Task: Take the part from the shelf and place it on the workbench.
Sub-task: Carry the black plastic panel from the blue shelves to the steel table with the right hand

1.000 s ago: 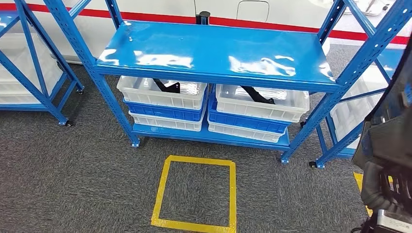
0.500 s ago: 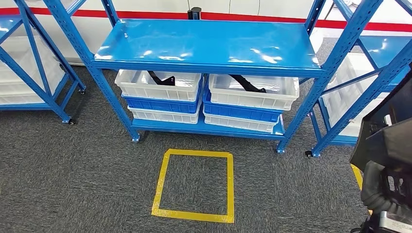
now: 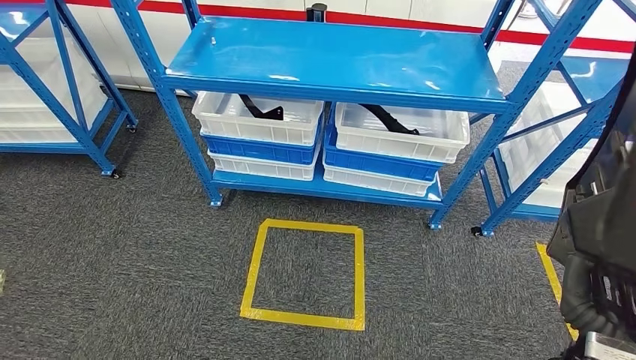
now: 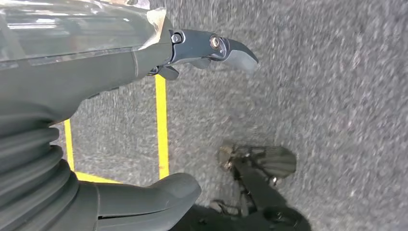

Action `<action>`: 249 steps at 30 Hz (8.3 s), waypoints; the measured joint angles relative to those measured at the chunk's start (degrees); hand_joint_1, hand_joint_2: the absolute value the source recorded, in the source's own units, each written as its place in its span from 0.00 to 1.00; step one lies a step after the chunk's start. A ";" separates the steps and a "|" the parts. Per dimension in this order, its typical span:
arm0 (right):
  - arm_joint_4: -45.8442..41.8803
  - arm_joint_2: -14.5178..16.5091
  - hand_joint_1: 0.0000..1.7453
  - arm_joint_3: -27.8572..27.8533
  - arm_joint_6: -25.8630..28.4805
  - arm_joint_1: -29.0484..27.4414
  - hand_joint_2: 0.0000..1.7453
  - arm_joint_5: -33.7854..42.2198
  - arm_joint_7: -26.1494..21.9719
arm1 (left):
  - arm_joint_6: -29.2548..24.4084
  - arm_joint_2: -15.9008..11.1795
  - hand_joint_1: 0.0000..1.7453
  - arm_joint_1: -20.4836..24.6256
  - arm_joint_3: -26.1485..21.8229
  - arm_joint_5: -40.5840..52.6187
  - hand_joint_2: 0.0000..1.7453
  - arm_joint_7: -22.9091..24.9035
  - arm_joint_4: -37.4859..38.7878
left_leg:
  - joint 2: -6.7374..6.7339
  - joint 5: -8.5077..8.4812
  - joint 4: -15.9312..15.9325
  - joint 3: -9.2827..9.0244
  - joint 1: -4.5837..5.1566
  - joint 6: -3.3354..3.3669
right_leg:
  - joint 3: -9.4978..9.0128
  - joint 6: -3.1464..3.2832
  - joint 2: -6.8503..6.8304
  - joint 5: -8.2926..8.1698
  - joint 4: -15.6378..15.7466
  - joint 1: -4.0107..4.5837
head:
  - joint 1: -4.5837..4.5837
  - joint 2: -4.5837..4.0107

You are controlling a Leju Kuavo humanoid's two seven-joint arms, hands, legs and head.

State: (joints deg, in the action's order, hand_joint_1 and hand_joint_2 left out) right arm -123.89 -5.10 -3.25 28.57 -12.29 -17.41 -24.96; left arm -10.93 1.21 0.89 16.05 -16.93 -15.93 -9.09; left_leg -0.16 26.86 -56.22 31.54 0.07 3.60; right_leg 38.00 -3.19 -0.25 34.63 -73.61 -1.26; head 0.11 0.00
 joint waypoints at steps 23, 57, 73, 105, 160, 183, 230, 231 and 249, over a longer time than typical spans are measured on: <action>-0.37 -0.04 1.00 0.42 -0.78 -0.46 1.00 -3.74 0.25 | 0.07 -0.25 0.00 0.10 0.62 0.29 1.00 0.03 0.02 | -3.25 0.18 -0.80 -0.32 -0.16 -2.61 | -11.15 0.97 -5.99 -5.53 18.21 0.52 | -0.52 0.01; -0.92 0.32 1.00 0.93 -2.77 -3.37 1.00 -3.33 -1.90 | 0.44 0.28 0.00 -0.72 0.61 0.36 1.00 -0.97 0.07 | -0.89 -1.40 -0.16 0.94 -0.18 -0.60 | -7.29 0.91 -3.56 -3.24 12.73 0.60 | -0.50 0.01; -0.99 0.36 1.00 0.85 -2.78 -3.98 1.00 -3.31 -1.90 | 0.51 0.23 0.00 -1.02 0.62 0.42 1.00 -0.96 0.11 | 2.35 2.14 -8.34 6.12 -0.17 -3.25 | -8.97 2.02 0.26 -5.77 16.47 -0.41 | -0.90 0.00; 1.90 -2.43 1.00 1.73 0.09 -5.41 1.00 2.68 -6.40 | 1.29 -1.72 0.00 -1.36 1.18 1.79 1.00 -1.77 0.15 | 0.94 5.19 -14.18 8.70 0.08 -3.17 | -7.96 2.62 -1.01 -5.82 16.00 0.04 | -1.02 0.00; -1.50 -2.16 1.00 1.40 1.94 -8.12 1.00 -2.48 -4.31 | 3.38 -1.51 0.00 -0.02 4.82 2.86 1.00 -0.73 -1.46 | 8.07 -0.49 -2.42 2.19 -0.43 -2.25 | -7.30 -0.50 3.99 -4.96 14.58 -1.03 | -0.02 0.00; 0.80 -0.59 1.00 5.38 -5.20 0.90 1.00 -5.39 -1.88 | 0.84 -1.79 0.00 0.25 3.83 0.61 1.00 -1.28 -1.42 | 2.24 -1.19 -1.08 1.65 0.29 -0.07 | -1.56 1.67 -0.15 1.60 0.76 0.51 | -0.24 0.00; 6.86 0.16 1.00 6.66 -7.59 7.12 1.00 -3.98 -1.76 | -1.79 0.27 0.00 2.21 -0.95 -3.22 1.00 6.45 -2.61 | 0.32 5.12 -17.67 11.78 -0.32 -3.55 | -6.80 2.96 -3.08 -6.33 15.21 -0.05 | -1.09 0.00; 6.86 0.16 1.00 6.85 -7.44 7.13 1.00 -4.05 -1.62 | -1.82 0.08 0.00 2.74 -0.95 -2.98 1.00 7.58 -3.16 | 0.17 3.98 -16.53 11.25 -0.31 -3.46 | -6.89 2.99 -3.91 -6.23 15.20 -0.02 | -1.09 0.00; 6.88 -0.13 1.00 8.80 -6.39 7.15 1.00 -4.55 -0.61 | -2.67 -0.78 0.00 8.93 -1.07 -1.39 1.00 14.47 -9.33 | 6.76 -2.02 -1.64 3.00 -0.27 -0.71 | -3.24 -0.90 2.30 -5.44 10.31 -0.19 | -0.36 0.00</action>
State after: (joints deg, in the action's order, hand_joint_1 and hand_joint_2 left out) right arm -117.01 -5.22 5.55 22.17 -5.14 -21.96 -25.57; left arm -13.61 0.43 9.82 14.99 -18.32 -1.46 -18.42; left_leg 6.60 24.84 -57.86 34.54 -0.20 2.89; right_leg 34.76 -4.09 2.05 29.19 -63.31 -1.45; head -0.25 0.00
